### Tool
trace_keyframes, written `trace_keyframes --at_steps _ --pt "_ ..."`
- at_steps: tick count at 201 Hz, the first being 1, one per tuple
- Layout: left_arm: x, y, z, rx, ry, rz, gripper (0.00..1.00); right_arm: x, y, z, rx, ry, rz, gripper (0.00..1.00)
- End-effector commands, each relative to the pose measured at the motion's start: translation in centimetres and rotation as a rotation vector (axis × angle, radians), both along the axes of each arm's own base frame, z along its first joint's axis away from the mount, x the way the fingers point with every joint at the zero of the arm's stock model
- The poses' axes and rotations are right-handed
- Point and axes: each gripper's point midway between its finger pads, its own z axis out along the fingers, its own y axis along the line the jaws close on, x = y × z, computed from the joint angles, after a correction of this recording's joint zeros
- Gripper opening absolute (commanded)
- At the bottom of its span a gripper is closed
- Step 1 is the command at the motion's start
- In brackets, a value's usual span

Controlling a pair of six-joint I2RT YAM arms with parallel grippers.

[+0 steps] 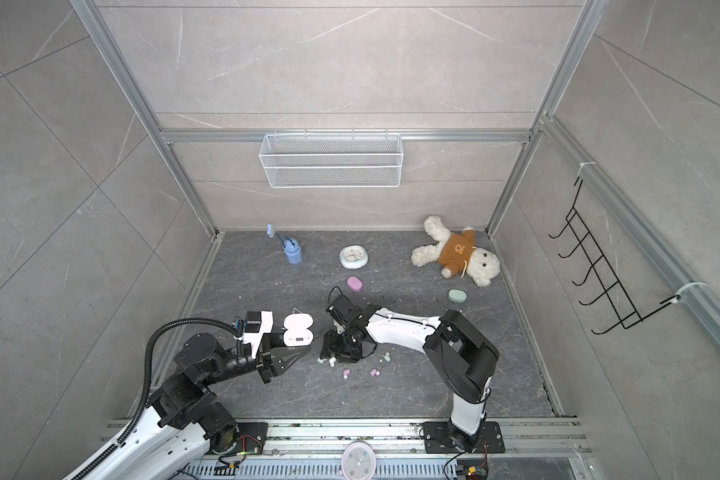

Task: Insert the wireless bluetooth earbuds into the charging case
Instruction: 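Lower the open right gripper over another white earbud on the table, then adjust the right gripper above the white earbud while the left arm draws the case back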

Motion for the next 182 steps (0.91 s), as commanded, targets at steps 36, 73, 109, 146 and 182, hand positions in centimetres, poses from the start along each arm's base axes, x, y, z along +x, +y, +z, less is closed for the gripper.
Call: trace_keyframes --at_steps 36,73,109,146,182 --pt "0.0 0.4 0.6 -0.015 -0.028 0.019 0.29 0.1 -2.6 0.0 -0.158 0.015 -0.238 0.59" --pt "-0.5 0.8 0.9 -0.03 -0.022 0.019 0.3 0.9 -4.9 0.7 -0.259 -0.03 -0.388 0.43" --pt "-1.0 1.5 1.2 -0.038 -0.02 0.028 0.3 1.1 -5.1 1.0 -0.303 -0.028 -0.443 0.36" --pt "-1.7 2.4 1.7 -0.052 -0.02 0.047 0.3 1.2 -3.3 0.7 -0.344 -0.028 -0.429 0.35" --pt "-2.6 3.6 2.1 -0.06 -0.032 0.065 0.3 1.0 -2.2 0.0 -0.372 -0.015 -0.441 0.34"
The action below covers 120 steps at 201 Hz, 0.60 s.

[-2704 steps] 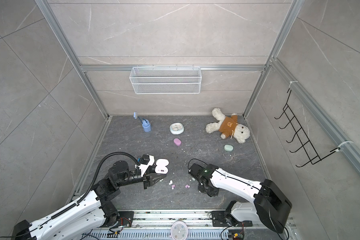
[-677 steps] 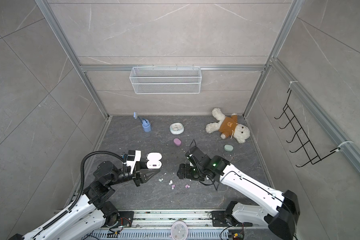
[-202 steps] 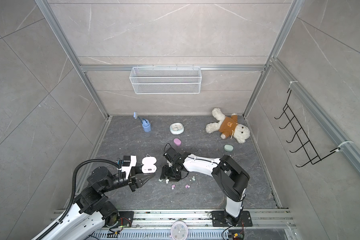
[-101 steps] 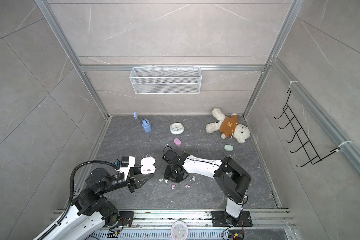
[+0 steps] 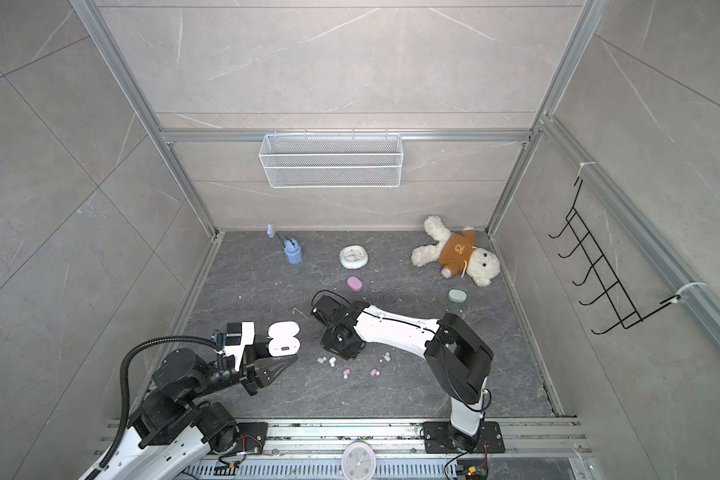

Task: Insert the wireless bluetooth earbuds into the charging case
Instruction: 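Adjust the right gripper above the white earbud while the left arm draws the case back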

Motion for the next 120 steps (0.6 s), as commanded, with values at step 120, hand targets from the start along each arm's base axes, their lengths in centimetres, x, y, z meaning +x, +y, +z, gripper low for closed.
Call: trace_keyframes --at_steps 120 --pt "-2.3 2.9 2.1 -0.059 -0.041 0.043 0.3 -0.7 0.3 -3.2 -0.101 0.069 -0.092 0.33"
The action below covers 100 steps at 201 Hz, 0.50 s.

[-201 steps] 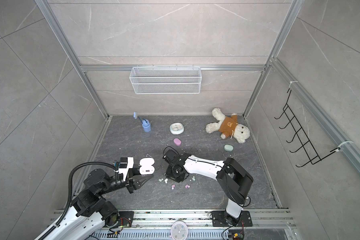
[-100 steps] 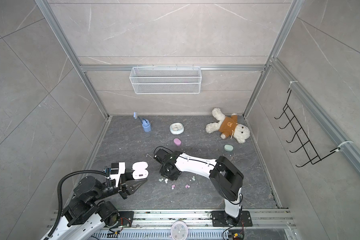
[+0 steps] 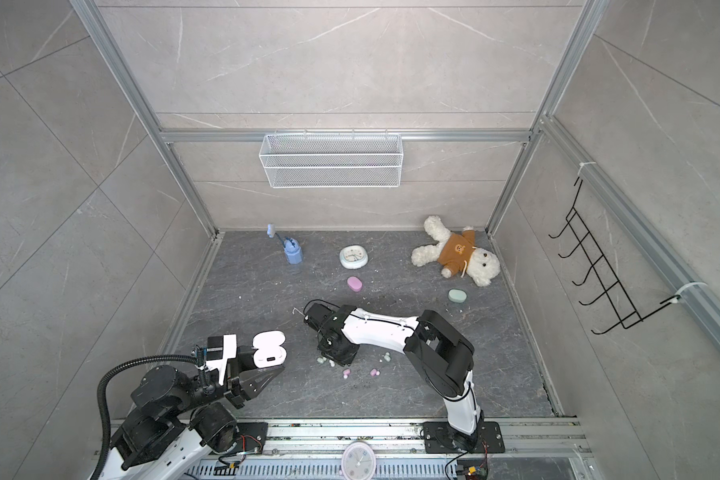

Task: Insert the wireless bluetooth earbuds into the charging case
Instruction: 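Adjust the right gripper above the white earbud while the left arm draws the case back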

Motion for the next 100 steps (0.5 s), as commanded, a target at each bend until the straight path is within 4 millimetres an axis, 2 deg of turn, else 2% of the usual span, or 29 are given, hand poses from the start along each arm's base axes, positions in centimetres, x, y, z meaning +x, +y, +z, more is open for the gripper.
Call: trace_keyframes --at_steps 1,100 --pt "-0.5 0.7 2.0 -0.044 -0.028 0.011 0.3 0.1 0.1 -0.1 -0.024 -0.002 -0.019 0.33" --pt "-0.5 0.6 1.9 -0.044 -0.017 0.003 0.3 0.0 0.8 -1.3 -0.03 0.037 -0.012 0.31"
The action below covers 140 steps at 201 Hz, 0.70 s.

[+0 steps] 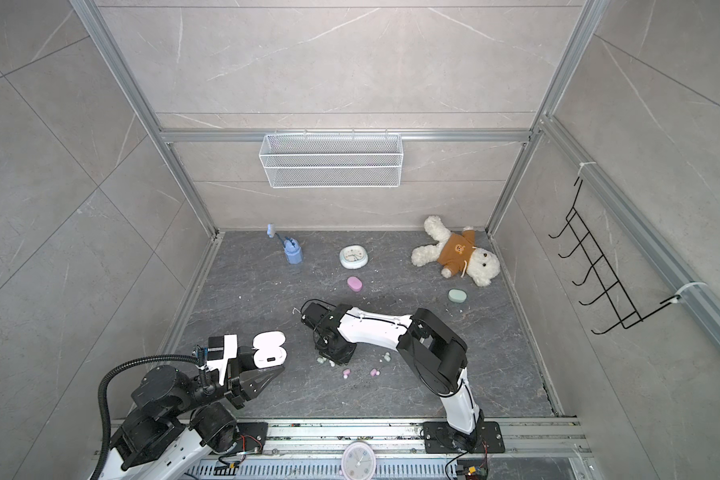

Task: Insert the wireless bluetooth earbuds into the charging case
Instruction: 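Adjust the right gripper above the white earbud while the left arm draws the case back, then close the right gripper on the white earbud and lift it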

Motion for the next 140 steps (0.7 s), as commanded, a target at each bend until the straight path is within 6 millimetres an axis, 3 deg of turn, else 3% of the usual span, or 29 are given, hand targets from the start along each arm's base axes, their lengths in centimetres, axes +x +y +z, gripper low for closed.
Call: trace_keyframes --at_steps 1,95,140 --pt "-0.6 0.5 2.1 -0.05 -0.032 0.001 0.3 -0.4 0.0 -0.5 -0.023 0.03 -0.012 0.31" --pt "-0.6 0.6 2.1 -0.051 -0.03 0.004 0.3 -1.5 -0.2 -1.9 -0.035 0.088 -0.005 0.29" --pt "-0.5 0.6 2.1 -0.049 -0.028 0.004 0.3 -1.7 -0.4 -2.1 -0.043 0.097 -0.006 0.22"
